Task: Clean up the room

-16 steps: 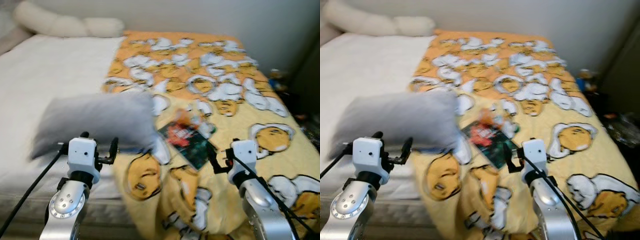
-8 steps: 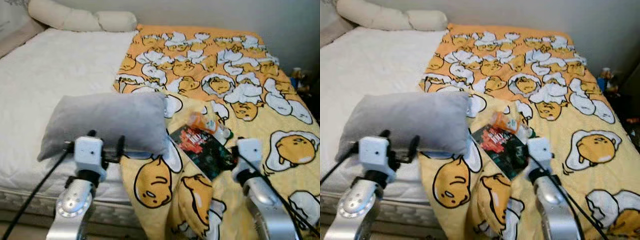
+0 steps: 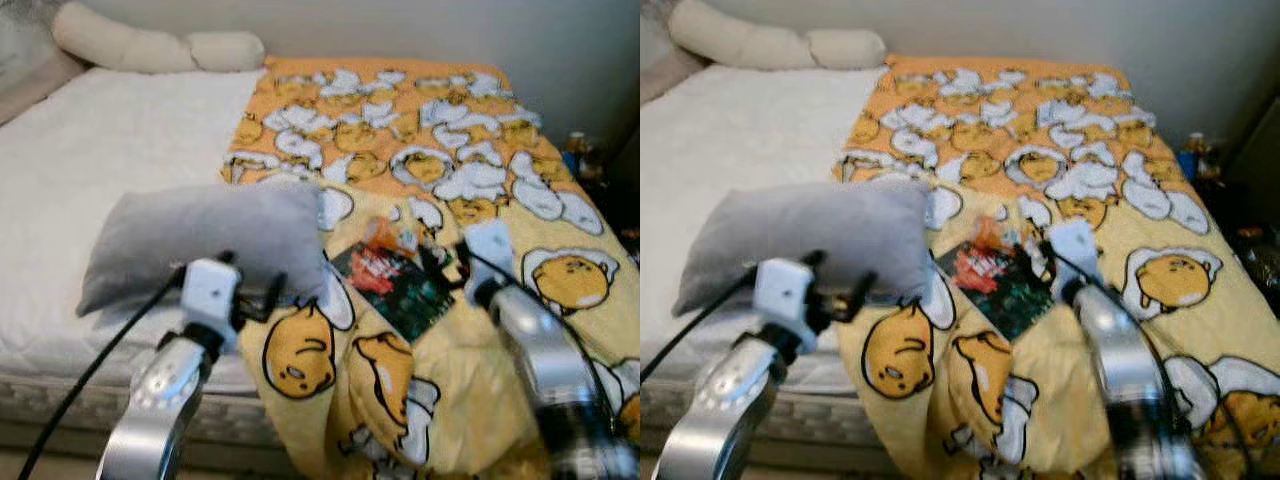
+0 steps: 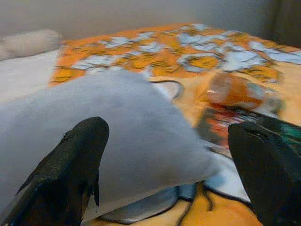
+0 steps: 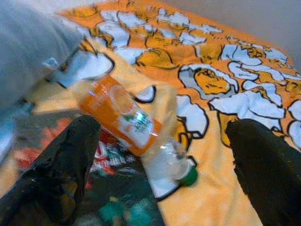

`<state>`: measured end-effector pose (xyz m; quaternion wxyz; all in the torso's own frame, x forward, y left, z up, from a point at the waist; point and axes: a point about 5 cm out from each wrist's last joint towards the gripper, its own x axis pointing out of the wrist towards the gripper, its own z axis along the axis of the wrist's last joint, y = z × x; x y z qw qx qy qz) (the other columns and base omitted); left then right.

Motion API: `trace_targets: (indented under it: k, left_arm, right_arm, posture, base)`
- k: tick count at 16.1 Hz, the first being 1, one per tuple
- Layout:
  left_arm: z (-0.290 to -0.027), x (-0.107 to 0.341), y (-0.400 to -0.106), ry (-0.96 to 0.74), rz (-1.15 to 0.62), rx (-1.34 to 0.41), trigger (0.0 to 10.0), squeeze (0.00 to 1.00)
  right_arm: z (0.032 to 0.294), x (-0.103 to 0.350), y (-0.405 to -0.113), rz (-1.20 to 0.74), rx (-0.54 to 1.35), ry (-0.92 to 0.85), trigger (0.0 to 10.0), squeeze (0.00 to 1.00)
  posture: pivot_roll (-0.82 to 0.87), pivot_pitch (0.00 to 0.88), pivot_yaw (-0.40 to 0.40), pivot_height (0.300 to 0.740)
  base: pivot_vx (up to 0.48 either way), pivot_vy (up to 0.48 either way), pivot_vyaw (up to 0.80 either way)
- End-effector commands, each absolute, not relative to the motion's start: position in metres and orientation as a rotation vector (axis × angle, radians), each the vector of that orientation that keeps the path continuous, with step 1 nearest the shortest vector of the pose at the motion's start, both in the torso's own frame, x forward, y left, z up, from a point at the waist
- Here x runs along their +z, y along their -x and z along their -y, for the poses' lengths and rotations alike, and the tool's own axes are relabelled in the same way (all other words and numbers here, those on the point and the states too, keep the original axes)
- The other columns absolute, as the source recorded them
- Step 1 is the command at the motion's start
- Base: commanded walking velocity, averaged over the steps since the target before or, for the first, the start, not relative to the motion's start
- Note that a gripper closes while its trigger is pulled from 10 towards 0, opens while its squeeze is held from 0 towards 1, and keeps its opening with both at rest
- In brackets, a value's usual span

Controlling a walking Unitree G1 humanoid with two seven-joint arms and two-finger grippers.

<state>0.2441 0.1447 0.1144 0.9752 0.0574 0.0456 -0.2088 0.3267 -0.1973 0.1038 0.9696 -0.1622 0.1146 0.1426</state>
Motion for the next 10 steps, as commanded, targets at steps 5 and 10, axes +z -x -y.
trace_targets:
  k: [5,10]
  left_arm:
    - [-0.145,0.140,-0.252,-0.233,-0.121,-0.764,10.0,0.00]
    - [-0.149,0.169,-0.245,-0.301,-0.120,-0.913,10.0,0.00]
  right_arm:
    - [0.218,0.132,-0.372,-0.406,0.470,0.621,10.0,1.00]
    - [0.219,0.138,-0.380,-0.453,0.512,0.827,10.0,1.00]
  posture:
    - [-0.01,0.020,0.078,0.740]
    - [0.06,0.134,0.114,0.740]
  base:
    - [0.000,0.000,0.00]
    - [0.000,0.000,0.00]
